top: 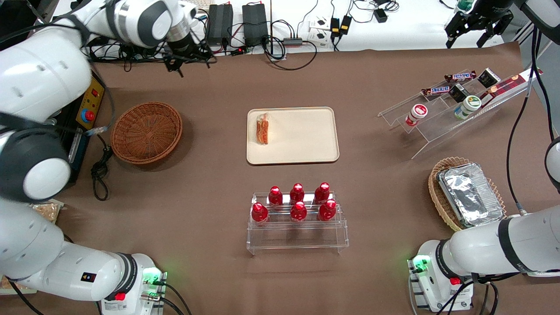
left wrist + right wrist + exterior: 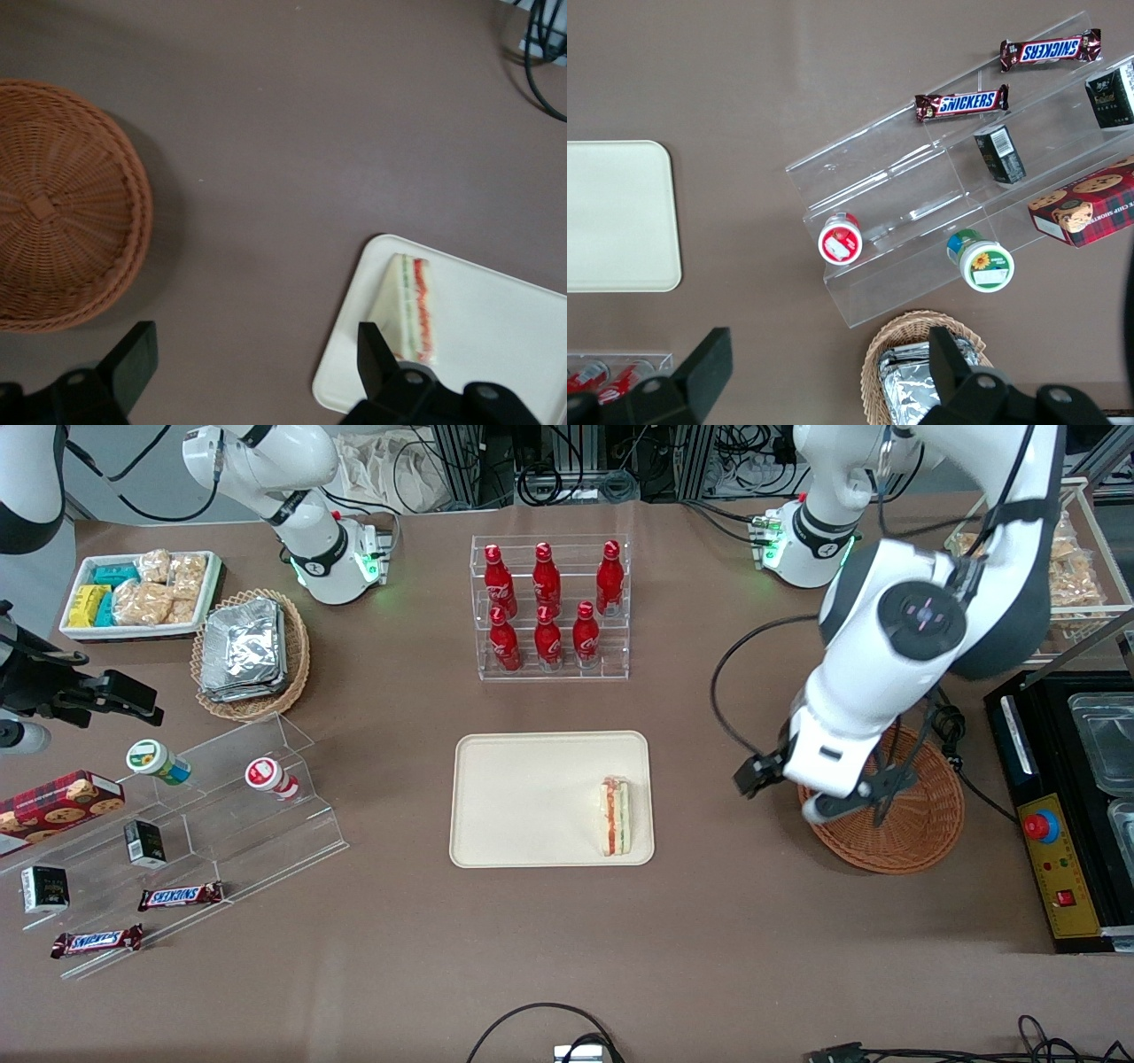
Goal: Place sandwich from basket to tray
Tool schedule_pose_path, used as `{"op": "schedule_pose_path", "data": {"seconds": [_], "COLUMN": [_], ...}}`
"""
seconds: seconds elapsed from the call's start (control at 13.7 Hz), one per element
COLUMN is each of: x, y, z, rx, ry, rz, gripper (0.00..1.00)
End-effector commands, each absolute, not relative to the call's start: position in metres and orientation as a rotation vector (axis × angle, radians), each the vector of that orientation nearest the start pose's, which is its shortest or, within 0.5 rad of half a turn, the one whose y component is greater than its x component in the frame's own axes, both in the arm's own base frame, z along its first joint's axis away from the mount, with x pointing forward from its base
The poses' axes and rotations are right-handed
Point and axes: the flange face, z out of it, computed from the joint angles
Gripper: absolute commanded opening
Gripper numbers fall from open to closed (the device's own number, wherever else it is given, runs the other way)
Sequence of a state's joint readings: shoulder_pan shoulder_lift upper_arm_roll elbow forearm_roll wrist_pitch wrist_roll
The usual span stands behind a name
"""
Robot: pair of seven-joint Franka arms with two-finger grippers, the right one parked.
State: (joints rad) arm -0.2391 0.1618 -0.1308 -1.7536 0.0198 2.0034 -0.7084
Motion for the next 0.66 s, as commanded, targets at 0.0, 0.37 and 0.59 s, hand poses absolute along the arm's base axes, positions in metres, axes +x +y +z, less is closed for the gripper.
{"op": "schedule_pose_path", "data": {"seconds": [0.0, 0.37, 0.59], "x": [0.526, 0.562, 0.590], "y": [-0.165, -0.101, -0.085], "z": [0.476, 0.532, 0.551], "rx": [-3.135, -3.150, -3.193], "ry": [-0.378, -0.060, -0.048], "rz": [-0.081, 0.176, 0.193], "gripper": [0.99, 1.00, 1.00]}}
